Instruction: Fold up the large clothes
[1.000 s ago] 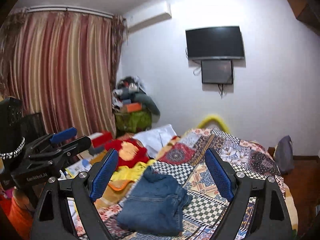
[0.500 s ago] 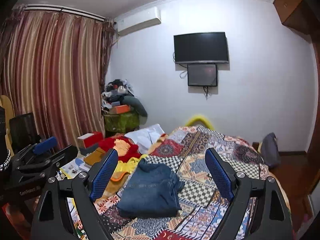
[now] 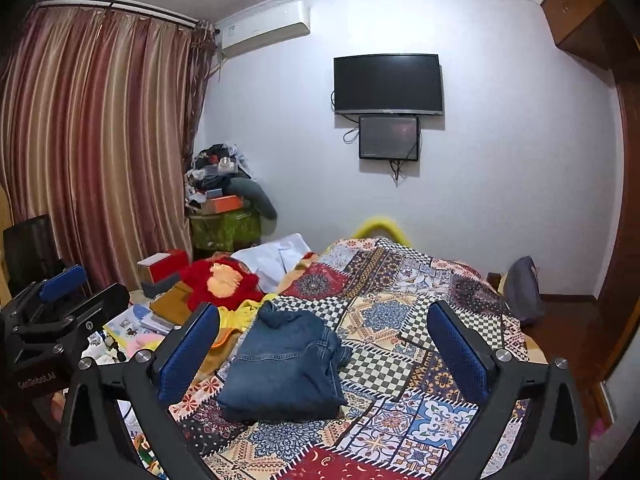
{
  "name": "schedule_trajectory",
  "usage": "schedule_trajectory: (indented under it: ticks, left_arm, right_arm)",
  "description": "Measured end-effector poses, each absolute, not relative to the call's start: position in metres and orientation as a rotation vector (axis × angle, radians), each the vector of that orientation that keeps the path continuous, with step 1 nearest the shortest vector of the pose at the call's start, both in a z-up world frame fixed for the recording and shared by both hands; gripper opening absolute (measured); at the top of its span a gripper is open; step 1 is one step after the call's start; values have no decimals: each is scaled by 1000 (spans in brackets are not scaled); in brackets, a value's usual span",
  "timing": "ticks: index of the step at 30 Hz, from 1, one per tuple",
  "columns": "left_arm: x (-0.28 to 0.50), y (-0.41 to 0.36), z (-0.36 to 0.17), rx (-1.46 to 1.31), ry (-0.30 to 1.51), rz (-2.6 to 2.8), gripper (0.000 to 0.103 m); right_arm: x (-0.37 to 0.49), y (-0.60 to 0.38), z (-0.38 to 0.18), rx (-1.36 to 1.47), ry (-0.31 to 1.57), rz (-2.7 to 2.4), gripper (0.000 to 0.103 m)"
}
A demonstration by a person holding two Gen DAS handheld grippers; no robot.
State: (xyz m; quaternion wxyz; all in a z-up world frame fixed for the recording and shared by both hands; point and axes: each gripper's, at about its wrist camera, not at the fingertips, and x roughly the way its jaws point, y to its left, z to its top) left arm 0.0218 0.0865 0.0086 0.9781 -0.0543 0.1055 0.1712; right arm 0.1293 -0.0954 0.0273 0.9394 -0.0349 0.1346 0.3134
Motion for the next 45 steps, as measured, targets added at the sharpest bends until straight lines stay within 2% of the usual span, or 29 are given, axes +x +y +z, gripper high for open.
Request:
schedule_trajectory:
  ticks: [45]
  left_arm:
    - [29,104,-1,-149,247,325,103]
  right_arm:
    - [139,-101,27,-59,293,664,103]
